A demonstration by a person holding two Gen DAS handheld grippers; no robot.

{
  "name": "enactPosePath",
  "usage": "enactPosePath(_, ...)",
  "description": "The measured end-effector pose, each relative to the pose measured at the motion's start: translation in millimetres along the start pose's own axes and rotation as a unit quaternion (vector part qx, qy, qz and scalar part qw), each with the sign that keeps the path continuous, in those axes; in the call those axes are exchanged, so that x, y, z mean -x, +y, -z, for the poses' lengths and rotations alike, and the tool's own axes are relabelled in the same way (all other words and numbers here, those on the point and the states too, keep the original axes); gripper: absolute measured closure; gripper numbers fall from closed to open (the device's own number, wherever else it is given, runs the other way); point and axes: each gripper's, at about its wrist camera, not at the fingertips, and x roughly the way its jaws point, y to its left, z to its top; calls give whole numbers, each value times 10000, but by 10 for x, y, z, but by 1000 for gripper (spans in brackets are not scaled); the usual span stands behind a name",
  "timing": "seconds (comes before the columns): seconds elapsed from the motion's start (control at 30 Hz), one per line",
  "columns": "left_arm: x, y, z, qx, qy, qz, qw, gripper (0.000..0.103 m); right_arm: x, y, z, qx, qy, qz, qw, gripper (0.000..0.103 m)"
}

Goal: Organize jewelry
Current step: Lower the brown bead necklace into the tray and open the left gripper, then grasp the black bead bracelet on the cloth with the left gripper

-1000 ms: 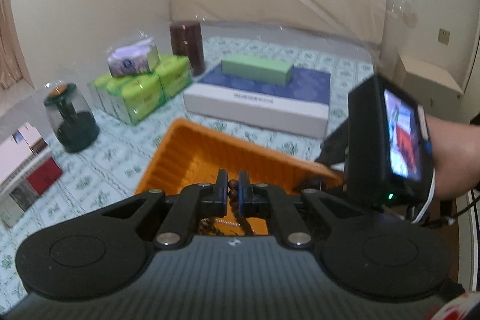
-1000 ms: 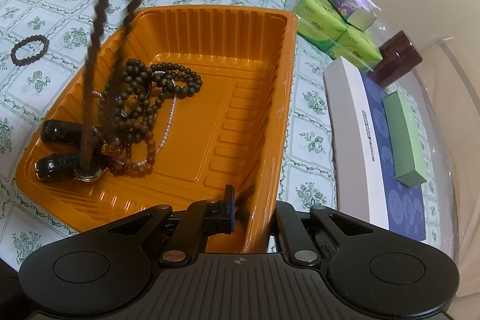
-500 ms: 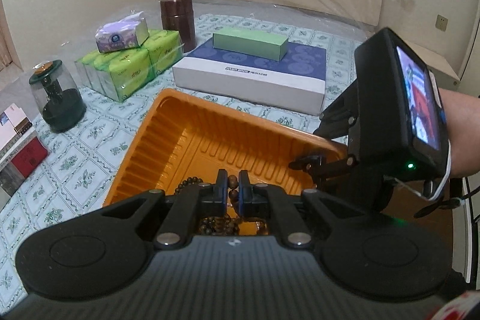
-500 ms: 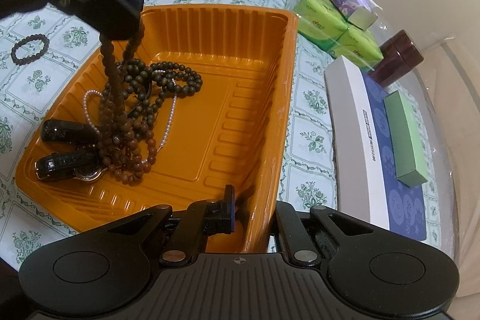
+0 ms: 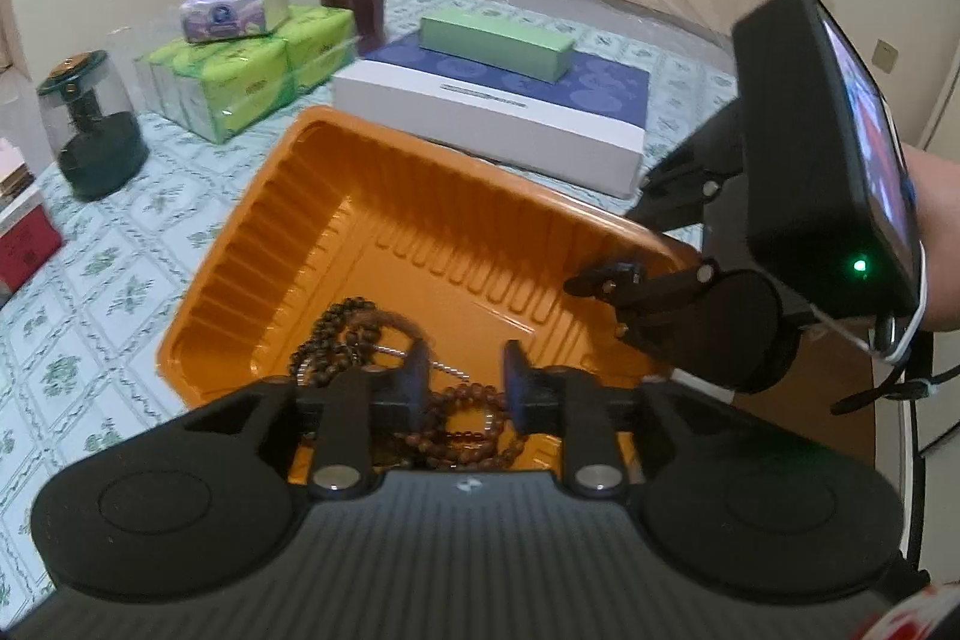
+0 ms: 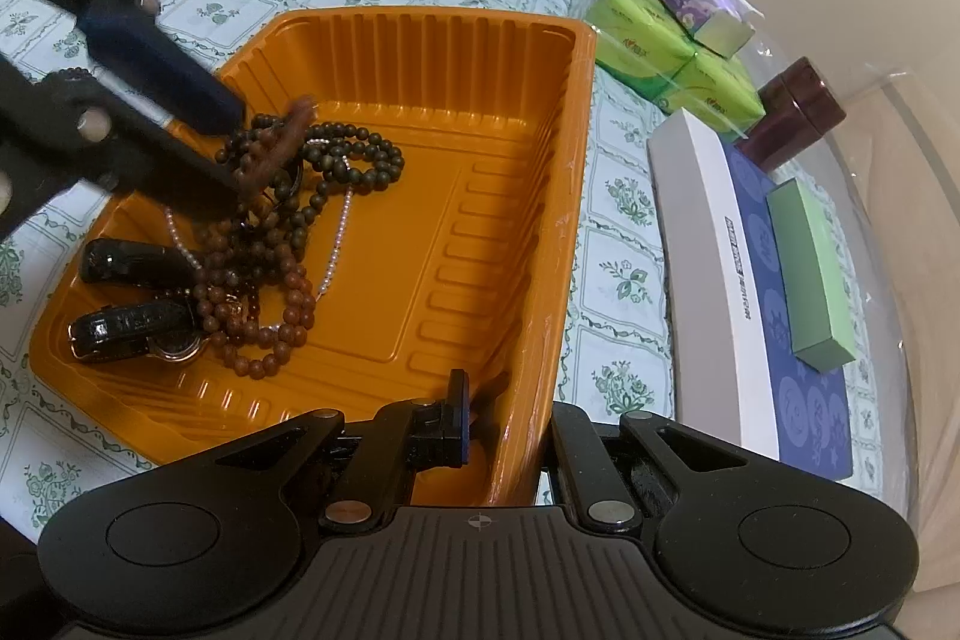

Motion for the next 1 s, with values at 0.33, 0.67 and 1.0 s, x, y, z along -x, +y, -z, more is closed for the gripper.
enactPosePath(0.33,613,698,483,796,-331,-1110,9901,75,17,-4,6,-3,-1,1,10000,96)
enactPosePath(0.67,858,1220,1473,1401,198,-2271,9635,68,22,-8,-6,10,14,11,10000,96)
enactPosePath(1.0,608,1236,1845,1844,81,-2138,9593,70,25,-10,-10,20,48,19,10000,96)
